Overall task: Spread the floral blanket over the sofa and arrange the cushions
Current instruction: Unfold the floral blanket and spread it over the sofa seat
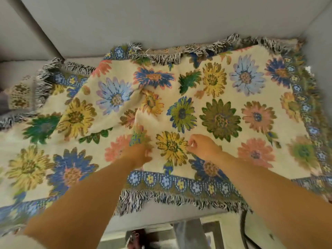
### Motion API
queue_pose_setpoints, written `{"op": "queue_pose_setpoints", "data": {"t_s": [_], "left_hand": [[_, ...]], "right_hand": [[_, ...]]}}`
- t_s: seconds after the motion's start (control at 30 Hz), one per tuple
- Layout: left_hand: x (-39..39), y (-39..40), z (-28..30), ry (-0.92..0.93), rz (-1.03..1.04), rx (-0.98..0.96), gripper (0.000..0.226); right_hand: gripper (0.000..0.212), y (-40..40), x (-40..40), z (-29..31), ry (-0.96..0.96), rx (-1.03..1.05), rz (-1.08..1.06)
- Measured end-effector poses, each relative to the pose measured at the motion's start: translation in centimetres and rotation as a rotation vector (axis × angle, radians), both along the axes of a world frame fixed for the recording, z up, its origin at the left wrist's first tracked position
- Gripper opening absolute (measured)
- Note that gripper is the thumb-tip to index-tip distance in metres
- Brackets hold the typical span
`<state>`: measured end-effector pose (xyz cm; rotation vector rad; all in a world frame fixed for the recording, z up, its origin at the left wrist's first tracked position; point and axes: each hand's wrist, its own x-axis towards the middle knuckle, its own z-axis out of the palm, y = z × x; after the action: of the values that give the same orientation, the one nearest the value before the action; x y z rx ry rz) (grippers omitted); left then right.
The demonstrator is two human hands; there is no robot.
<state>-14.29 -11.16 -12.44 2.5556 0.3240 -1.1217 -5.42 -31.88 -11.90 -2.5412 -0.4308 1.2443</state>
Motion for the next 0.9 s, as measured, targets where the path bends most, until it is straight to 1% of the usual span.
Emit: {"op": "queue_pose_setpoints", "data": {"t_s": [0.07, 0.1, 0.2, 0.27, 0.3, 0.33, 0.37, 0.4, 0.43, 0.47, 0.5, 0.53, 0.57, 0.63, 0.73, 0.8, 0.83, 0.9], "left_hand": [[-4.0, 0.4, -0.6, 0.059, 0.024, -0.065, 0.041], [-5.9, 0.6, -0.8, 0.069, 0.018, -0.065, 0.046], [-10.0, 1.5, -2.1, 0.061, -0.073, -0.002, 0.067], [-11.7, 1.6, -3.3, 0.040, -0.116, 0.047, 0.080], [-12.2, 1.4, -3.9, 0.014, -0.130, 0.069, 0.081], [-12.7, 1.1, -4.5, -0.020, -0.137, 0.092, 0.078], [-13.0, 0.9, -5.2, -0.067, -0.136, 0.120, 0.070], [-13.2, 0.8, -5.7, -0.118, -0.134, 0.145, 0.059], [-13.2, 0.7, -6.0, -0.167, -0.135, 0.160, 0.049], [-13.3, 0.5, -6.2, -0.195, -0.137, 0.155, 0.041], [-13.4, 0.3, -6.2, -0.205, -0.124, 0.127, 0.034], [-13.4, 0.0, -6.1, -0.202, -0.098, 0.078, 0.029], [-13.5, -0.5, -5.7, -0.172, -0.074, 0.016, 0.026], [-14.0, -1.9, -4.8, -0.059, -0.058, -0.129, 0.026], [-14.5, -4.5, -3.6, 0.128, -0.136, -0.260, 0.035], [-14.7, -5.7, -2.7, 0.189, -0.187, -0.293, 0.044], [-14.8, -5.9, -2.2, 0.186, -0.174, -0.311, 0.048], [-15.1, -5.3, -1.3, 0.144, -0.090, -0.315, 0.051]], "right_hand": [[0.009, -0.4, -4.0, -0.5, 0.046, -0.010, -0.023], [0.014, -0.6, -6.0, -0.9, 0.052, -0.024, -0.016], [0.037, -1.0, -10.6, -2.8, 0.095, -0.089, 0.097], [0.057, -1.3, -12.6, -3.9, 0.109, -0.109, 0.153], [0.066, -1.5, -13.3, -4.5, 0.093, -0.125, 0.175], [0.071, -1.8, -14.0, -5.1, 0.050, -0.142, 0.197], [0.070, -2.0, -14.6, -5.7, -0.020, -0.155, 0.222], [0.062, -2.1, -15.0, -6.3, -0.111, -0.169, 0.260], [0.050, -2.1, -15.3, -6.8, -0.210, -0.184, 0.314], [0.039, -2.2, -15.6, -7.1, -0.287, -0.204, 0.366], [0.031, -2.4, -15.9, -7.3, -0.339, -0.216, 0.401], [0.030, -2.6, -16.0, -7.4, -0.368, -0.225, 0.422], [0.033, -3.1, -15.9, -7.3, -0.359, -0.255, 0.433], [0.038, -4.5, -16.0, -6.7, -0.272, -0.364, 0.429], [0.037, -7.5, -16.1, -5.3, -0.143, -0.526, 0.425], [0.037, -8.7, -16.1, -4.3, -0.082, -0.534, 0.448], [0.036, -8.8, -16.1, -3.7, -0.048, -0.510, 0.449], [0.039, -8.0, -16.4, -2.6, 0.013, -0.442, 0.384]]}}
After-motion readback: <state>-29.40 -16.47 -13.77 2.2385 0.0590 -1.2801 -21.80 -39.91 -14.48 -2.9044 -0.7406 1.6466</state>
